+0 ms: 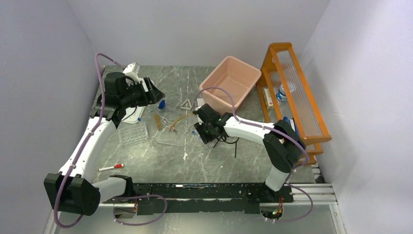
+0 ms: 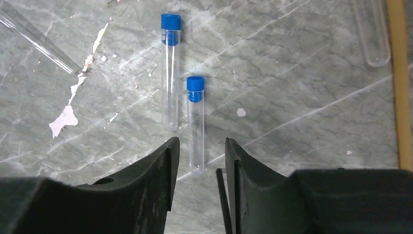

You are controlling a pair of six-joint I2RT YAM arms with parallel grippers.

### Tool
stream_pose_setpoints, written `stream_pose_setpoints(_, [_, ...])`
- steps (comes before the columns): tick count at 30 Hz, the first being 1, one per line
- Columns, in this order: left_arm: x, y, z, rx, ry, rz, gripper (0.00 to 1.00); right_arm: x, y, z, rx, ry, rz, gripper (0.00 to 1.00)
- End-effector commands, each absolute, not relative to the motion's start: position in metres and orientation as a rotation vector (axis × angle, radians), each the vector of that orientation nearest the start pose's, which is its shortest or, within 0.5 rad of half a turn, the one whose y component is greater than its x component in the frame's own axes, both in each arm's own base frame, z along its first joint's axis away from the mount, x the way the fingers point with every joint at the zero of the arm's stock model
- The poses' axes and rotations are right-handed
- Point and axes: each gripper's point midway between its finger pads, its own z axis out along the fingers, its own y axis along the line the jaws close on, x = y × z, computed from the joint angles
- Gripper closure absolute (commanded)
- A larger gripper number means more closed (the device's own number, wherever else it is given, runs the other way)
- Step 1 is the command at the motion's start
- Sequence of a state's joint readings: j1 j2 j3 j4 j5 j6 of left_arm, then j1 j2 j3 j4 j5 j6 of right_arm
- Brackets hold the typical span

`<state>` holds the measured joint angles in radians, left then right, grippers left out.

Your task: Organize the chemistry lab equipment

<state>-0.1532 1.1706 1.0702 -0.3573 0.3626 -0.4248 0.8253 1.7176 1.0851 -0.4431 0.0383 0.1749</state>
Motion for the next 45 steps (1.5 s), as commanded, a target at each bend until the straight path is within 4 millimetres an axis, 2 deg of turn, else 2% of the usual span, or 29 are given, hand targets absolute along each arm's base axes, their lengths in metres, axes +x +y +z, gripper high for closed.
stream_pose_setpoints(1, [0.343,-0.131,0.262,-0.082,2.035,-0.75,0.23,0.249,0.273,0.028,-0.829,2.563,0.252,0.61])
stream_pose_setpoints(4, [0.342,-0.133,0.26,-0.09,2.04,-0.77,0.19,0.249,0.272,0.024,-0.836,2.566,0.239,0.67])
stream_pose_setpoints(11, [0.343,-0.131,0.257,-0.087,2.045,-0.747,0.23,0.244,0.274,0.011,-0.859,2.593,0.254,0.65])
stream_pose_setpoints(17, [0.343,-0.129,0.258,-0.073,2.038,-0.73,0.21,0.245,0.27,0.0,-0.864,2.603,0.209,0.67])
stream_pose_setpoints(19, [0.343,-0.129,0.257,-0.082,2.043,-0.729,0.19,0.246,0.269,-0.004,-0.88,2.598,0.197,0.71])
stream_pose_setpoints(22, [0.342,-0.133,0.253,-0.075,2.052,-0.761,0.16,0.252,0.269,-0.01,-0.887,2.587,0.159,0.86])
stream_pose_setpoints(25, [0.341,-0.141,0.251,-0.064,2.055,-0.817,0.14,0.263,0.27,-0.007,-0.84,2.563,0.125,0.91])
stream_pose_setpoints(28, [0.34,-0.146,0.25,-0.061,2.069,-0.855,0.13,0.273,0.281,0.021,-0.782,2.479,0.189,0.92])
stream_pose_setpoints(30, [0.338,-0.153,0.249,-0.052,2.093,-0.911,0.13,0.279,0.291,0.047,-0.756,2.398,0.269,0.92])
stream_pose_setpoints(34, [0.327,-0.182,0.252,0.005,2.132,-1.053,0.14,0.281,0.321,0.104,-0.766,2.201,0.499,0.91])
stream_pose_setpoints(38, [0.311,-0.213,0.237,0.042,2.251,-1.133,0.17,0.276,0.35,0.152,-0.847,1.995,0.697,0.9])
stream_pose_setpoints(42, [0.298,-0.232,0.219,0.026,2.362,-1.225,0.23,0.277,0.371,0.178,-0.918,1.85,0.786,0.9])
stream_pose_setpoints(45, [0.293,-0.24,0.223,0.011,2.332,-1.316,0.25,0.279,0.38,0.184,-0.967,1.794,0.801,0.9])
